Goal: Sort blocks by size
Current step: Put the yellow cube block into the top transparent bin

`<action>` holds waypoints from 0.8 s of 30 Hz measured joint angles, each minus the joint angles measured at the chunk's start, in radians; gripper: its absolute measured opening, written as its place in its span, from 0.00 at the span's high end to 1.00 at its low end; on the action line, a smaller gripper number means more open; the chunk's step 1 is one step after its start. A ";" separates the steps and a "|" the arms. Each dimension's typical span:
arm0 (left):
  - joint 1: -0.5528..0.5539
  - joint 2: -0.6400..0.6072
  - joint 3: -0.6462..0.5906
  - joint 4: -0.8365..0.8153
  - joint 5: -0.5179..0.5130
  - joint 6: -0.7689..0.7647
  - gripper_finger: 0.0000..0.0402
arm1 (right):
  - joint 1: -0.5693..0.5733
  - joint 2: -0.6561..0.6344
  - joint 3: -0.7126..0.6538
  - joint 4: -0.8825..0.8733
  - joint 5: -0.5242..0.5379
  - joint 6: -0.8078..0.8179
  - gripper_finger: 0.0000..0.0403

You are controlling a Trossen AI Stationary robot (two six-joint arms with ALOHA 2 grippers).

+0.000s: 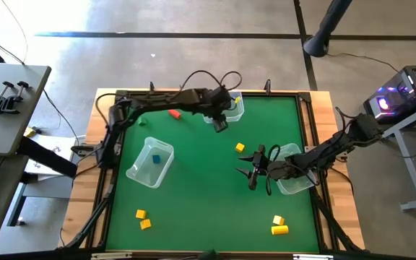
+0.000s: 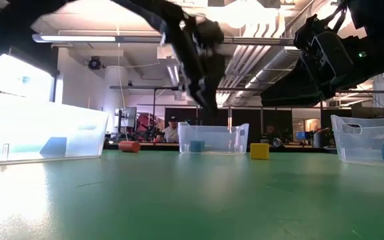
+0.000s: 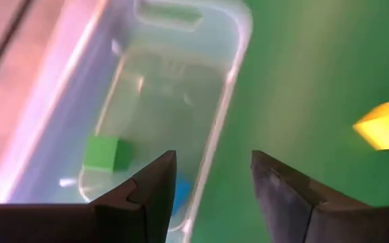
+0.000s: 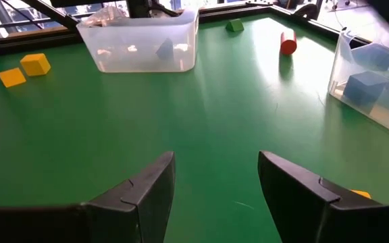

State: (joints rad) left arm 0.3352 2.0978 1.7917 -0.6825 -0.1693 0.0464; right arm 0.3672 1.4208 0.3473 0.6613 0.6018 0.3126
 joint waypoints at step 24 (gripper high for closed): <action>-0.378 -0.726 -0.963 0.830 -0.204 -0.153 0.57 | -0.008 0.000 0.000 0.004 0.000 -0.003 0.48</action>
State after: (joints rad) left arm -0.0432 1.3719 0.8287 0.1479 -0.3733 -0.1062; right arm 0.3588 1.4208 0.3470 0.6650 0.6019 0.3101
